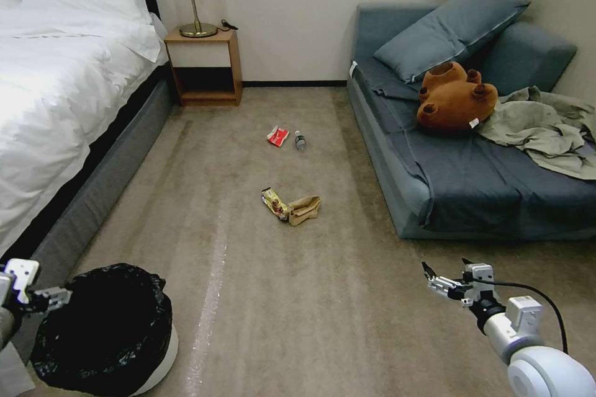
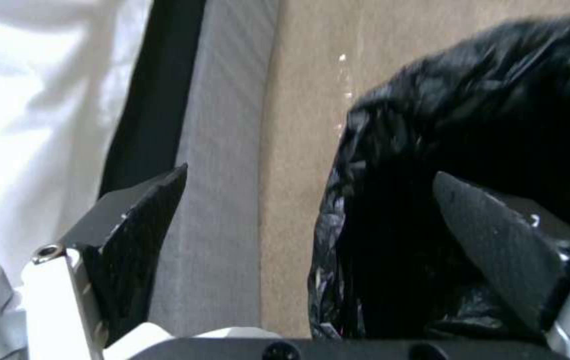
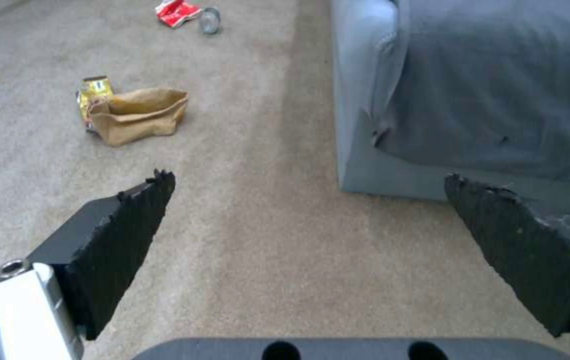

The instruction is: Pick up the trash bin, then pick up the garbage on the floor and place it into the trash bin.

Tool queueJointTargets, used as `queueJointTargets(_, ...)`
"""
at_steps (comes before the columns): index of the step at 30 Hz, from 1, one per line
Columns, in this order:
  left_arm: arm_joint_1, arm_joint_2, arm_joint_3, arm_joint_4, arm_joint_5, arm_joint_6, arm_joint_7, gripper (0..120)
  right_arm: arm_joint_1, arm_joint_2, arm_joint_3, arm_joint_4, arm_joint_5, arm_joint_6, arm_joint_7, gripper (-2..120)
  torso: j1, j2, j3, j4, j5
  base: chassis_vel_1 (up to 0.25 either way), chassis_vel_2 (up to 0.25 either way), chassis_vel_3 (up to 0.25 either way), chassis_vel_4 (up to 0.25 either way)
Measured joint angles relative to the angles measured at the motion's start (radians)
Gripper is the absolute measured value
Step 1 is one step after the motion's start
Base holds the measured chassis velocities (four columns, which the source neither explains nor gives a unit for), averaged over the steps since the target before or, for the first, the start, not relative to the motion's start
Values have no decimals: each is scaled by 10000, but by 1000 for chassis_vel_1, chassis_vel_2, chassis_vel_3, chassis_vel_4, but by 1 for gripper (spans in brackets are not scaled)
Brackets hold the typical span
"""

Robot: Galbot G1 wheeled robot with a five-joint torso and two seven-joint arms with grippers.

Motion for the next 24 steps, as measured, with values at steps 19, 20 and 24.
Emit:
queueJointTargets(19,-2991,140,2627,2078,652,-33,-1,99,470,256,-556,-468,-252,-139,48,100,0,0,0,0,1,0,0,0,0)
queueJointTargets(20,-3083,123,2728,2152,693,-34,-3,99,464,259,-550,-476,-256,-139,49,100,0,0,0,-1,1,0,0,0,0)
queueJointTargets(24,-3353,64,3112,2436,887,-35,-6,99,400,260,-473,-492,-263,-139,58,100,0,0,0,-1,-2,0,0,0,0)
